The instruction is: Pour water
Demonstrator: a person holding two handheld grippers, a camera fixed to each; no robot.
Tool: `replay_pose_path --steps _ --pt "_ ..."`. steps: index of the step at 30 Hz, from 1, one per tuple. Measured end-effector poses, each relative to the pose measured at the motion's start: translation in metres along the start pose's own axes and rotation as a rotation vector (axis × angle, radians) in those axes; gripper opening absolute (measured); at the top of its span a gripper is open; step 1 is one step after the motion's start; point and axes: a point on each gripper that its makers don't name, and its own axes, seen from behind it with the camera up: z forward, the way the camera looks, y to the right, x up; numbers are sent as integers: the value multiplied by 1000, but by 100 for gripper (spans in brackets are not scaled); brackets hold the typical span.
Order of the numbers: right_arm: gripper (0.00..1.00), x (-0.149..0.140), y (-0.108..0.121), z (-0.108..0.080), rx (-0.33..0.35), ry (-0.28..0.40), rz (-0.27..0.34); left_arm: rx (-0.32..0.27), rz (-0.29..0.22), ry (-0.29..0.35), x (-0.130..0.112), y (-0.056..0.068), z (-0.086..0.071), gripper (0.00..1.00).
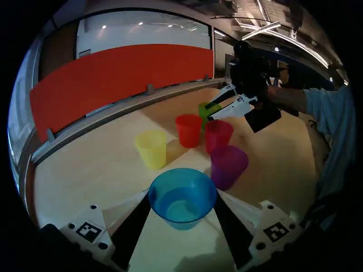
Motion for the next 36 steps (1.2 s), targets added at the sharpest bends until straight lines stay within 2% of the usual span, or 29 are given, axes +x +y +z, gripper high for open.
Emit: replay_pose_path --steps 12,20,29,36 --pt "92 36 3 -39 -18 56 -23 23 -14 58 25 -7 -8 88" --pt "92 65 0 -69 -44 117 -49 35 -16 114 50 -9 -18 88" --pt "93 85 -11 -96 -54 179 -65 54 -4 181 78 -13 -29 88" --pt "93 101 -20 -111 -55 241 -61 60 -15 248 104 -14 -37 88"
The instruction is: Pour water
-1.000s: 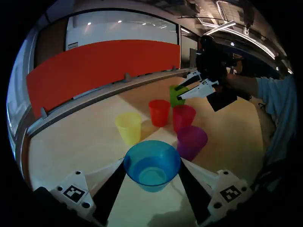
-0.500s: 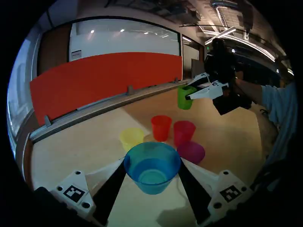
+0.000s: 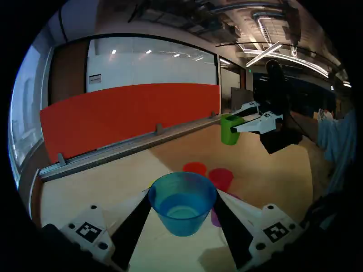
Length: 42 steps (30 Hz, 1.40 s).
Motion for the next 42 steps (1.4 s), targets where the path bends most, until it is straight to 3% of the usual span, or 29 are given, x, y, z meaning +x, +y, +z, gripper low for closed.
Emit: replay_pose_path --steps 17,26,42 --pt "93 35 -12 -24 -11 172 32 -2 0 86 38 3 -2 88" --pt "93 53 -24 -29 -6 245 17 -7 7 114 50 5 -3 88" --pt "92 64 -38 -32 25 277 23 -13 50 155 71 8 -8 88"
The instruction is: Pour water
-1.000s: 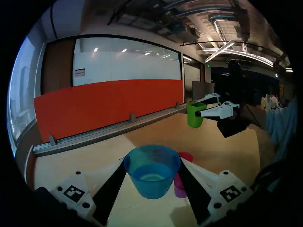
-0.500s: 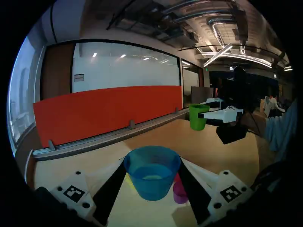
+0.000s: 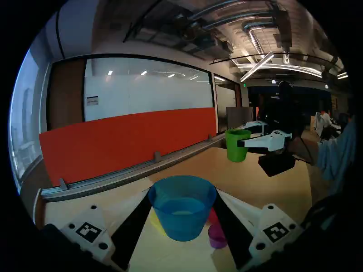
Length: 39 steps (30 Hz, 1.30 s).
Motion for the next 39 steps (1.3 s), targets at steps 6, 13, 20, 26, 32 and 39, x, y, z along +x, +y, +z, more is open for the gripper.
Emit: replay_pose_path --steps 6,13,20,26,32,39 --pt "92 2 -8 -1 20 6 6 7 46 27 11 1 -1 88" --pt "92 2 -20 -1 46 12 2 18 135 83 35 8 -7 88" --pt "92 3 -35 1 74 21 -13 45 219 110 54 8 -12 88" --pt "92 4 -49 2 104 27 -16 60 275 122 64 12 -15 88" --pt "92 2 -64 3 132 23 -32 82 323 146 76 13 -16 88" --pt "92 2 -82 5 168 23 -36 98 410 155 84 17 -16 88"
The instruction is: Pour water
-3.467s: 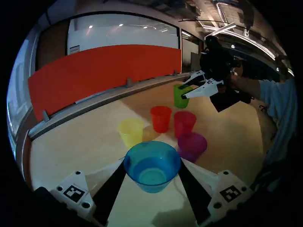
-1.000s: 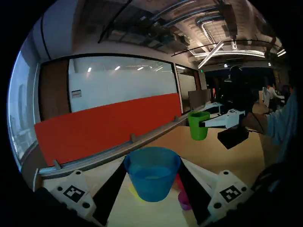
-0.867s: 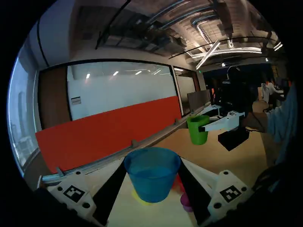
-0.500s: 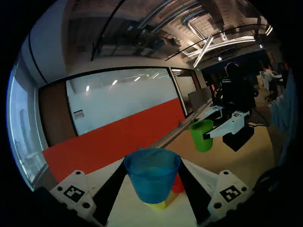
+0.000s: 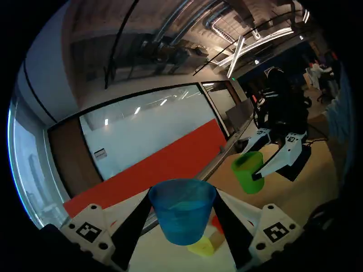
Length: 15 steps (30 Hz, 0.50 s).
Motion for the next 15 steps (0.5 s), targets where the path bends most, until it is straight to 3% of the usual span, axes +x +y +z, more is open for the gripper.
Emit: replay_pose_path --steps 15 --pt "92 -7 -37 18 83 -10 -12 25 151 28 26 -5 1 88"
